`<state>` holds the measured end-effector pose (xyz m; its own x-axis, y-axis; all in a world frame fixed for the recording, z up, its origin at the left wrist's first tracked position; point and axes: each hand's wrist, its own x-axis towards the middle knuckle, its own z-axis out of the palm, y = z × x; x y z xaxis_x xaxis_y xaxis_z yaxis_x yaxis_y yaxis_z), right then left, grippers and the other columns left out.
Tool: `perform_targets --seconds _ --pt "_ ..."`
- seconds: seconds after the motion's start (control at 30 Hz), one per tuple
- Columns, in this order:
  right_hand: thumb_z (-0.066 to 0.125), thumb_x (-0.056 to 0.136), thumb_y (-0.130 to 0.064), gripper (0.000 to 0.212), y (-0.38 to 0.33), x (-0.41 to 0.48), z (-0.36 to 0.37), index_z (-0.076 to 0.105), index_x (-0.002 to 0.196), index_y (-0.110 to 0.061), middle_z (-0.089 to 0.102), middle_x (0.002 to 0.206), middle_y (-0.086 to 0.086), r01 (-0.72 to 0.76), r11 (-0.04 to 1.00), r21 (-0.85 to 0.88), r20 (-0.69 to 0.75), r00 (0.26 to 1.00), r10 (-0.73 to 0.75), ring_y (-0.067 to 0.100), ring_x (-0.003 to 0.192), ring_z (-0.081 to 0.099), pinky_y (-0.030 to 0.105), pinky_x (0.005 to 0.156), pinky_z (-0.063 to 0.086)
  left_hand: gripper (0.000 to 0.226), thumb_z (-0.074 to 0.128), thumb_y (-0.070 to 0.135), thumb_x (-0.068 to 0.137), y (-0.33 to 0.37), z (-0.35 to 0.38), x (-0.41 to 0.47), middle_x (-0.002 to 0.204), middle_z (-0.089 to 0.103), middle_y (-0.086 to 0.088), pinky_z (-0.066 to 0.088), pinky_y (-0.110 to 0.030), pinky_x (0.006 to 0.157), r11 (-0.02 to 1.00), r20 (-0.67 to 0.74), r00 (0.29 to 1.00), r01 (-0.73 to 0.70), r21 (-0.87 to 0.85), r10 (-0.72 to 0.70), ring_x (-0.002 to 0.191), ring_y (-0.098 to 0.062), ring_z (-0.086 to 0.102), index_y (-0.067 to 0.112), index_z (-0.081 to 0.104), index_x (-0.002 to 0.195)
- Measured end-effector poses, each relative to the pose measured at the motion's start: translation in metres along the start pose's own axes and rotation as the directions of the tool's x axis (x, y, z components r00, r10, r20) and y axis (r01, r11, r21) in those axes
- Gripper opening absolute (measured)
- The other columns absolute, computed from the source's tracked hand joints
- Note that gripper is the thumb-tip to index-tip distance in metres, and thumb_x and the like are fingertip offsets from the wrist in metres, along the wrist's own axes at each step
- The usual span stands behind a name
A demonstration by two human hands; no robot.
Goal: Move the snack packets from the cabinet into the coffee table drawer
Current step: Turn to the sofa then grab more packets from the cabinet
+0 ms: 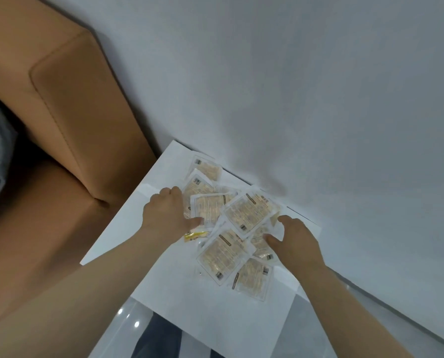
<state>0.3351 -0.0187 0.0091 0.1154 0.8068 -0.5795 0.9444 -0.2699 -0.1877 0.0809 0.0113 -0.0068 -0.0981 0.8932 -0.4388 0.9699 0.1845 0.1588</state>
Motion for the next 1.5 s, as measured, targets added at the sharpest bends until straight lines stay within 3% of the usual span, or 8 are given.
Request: perform_targets --seconds 0.1,0.2,0.33,0.47,0.7,1.03,1.27,1.5 --pt "0.061 0.085 -0.048 0.05 -0.002 0.015 0.011 0.05 0.121 -0.014 0.056 0.113 0.005 -0.077 0.996 0.044 -0.003 0.997 0.077 0.021 0.098 0.059 0.027 0.076 0.045 0.074 0.068 0.07 0.064 0.002 0.008 0.012 0.099 0.053 -0.002 0.047 -0.028 0.071 1.0 -0.007 1.0 0.003 -0.013 -0.003 0.083 -0.014 0.05 0.016 0.044 0.108" --pt "0.062 0.077 -0.058 0.051 -0.003 0.027 0.023 0.054 0.105 -0.016 0.06 0.098 0.003 -0.105 0.991 0.085 -0.022 0.994 0.107 0.018 0.081 0.062 0.034 0.072 0.055 0.081 0.069 0.071 0.062 0.006 0.017 0.017 0.102 0.053 -0.003 0.05 -0.029 0.073 1.0 -0.004 1.0 -0.007 0.009 0.007 0.088 -0.016 0.054 0.015 0.042 0.114" --pt "0.063 0.074 -0.066 0.069 -0.01 0.032 0.03 0.049 0.114 -0.011 0.053 0.104 0.005 -0.2 0.97 0.14 -0.019 0.979 0.204 0.023 0.092 0.06 0.031 0.072 0.048 0.091 0.069 0.071 0.062 0.009 0.026 0.021 0.113 0.048 -0.007 0.05 -0.032 0.084 0.999 -0.029 1.0 0.011 0.044 -0.01 0.103 -0.021 0.052 0.012 0.038 0.125" --pt "0.063 0.067 -0.074 0.09 -0.019 0.04 0.038 0.044 0.122 -0.005 0.047 0.111 0.009 -0.263 0.953 0.151 -0.037 0.962 0.271 0.027 0.099 0.058 0.034 0.072 0.046 0.087 0.072 0.067 0.062 0.01 0.03 0.025 0.113 0.046 -0.008 0.048 -0.033 0.085 1.0 -0.019 1.0 0.023 -0.002 -0.023 0.103 -0.022 0.047 0.013 0.04 0.121" --pt "0.086 0.057 -0.049 0.086 -0.026 0.049 0.046 0.041 0.116 -0.005 0.052 0.11 0.01 -0.355 0.855 0.378 -0.041 0.916 0.399 0.03 0.104 0.056 0.041 0.084 0.05 0.078 0.081 0.051 0.064 0.014 0.037 0.024 0.111 0.049 -0.008 0.052 -0.037 0.087 0.986 -0.017 0.999 0.025 -0.167 -0.029 0.102 -0.023 0.051 0.012 0.04 0.118" --pt "0.085 0.065 -0.028 0.063 -0.033 0.047 0.049 0.041 0.107 -0.01 0.051 0.101 0.007 -0.229 0.84 0.492 -0.09 0.946 0.311 0.026 0.086 0.057 0.036 0.069 0.05 0.078 0.082 0.05 0.063 0.014 0.035 0.023 0.128 0.037 -0.011 0.043 -0.033 0.094 0.971 -0.031 0.993 0.108 -0.214 -0.117 0.117 -0.026 0.038 0.017 0.042 0.122" --pt "0.076 0.076 -0.017 0.046 -0.033 0.04 0.046 0.037 0.101 -0.013 0.056 0.096 0.001 -0.189 0.799 0.571 -0.044 0.965 0.26 0.022 0.08 0.058 0.027 0.055 0.043 0.077 0.085 0.047 0.059 0.012 0.034 0.022 0.109 0.043 -0.008 0.052 -0.032 0.078 0.939 0.036 0.986 0.168 -0.299 -0.165 0.094 -0.022 0.052 0.019 0.039 0.114" --pt "0.072 0.079 -0.011 0.042 -0.036 0.034 0.045 0.039 0.105 -0.012 0.056 0.095 -0.003 -0.131 0.781 0.611 -0.058 0.976 0.209 0.021 0.081 0.058 0.035 0.068 0.051 0.069 0.086 0.039 0.063 0.008 0.031 0.022 0.098 0.057 0.003 0.056 -0.031 0.068 0.89 0.115 0.977 0.209 -0.405 -0.177 0.082 -0.018 0.063 0.019 0.038 0.108"
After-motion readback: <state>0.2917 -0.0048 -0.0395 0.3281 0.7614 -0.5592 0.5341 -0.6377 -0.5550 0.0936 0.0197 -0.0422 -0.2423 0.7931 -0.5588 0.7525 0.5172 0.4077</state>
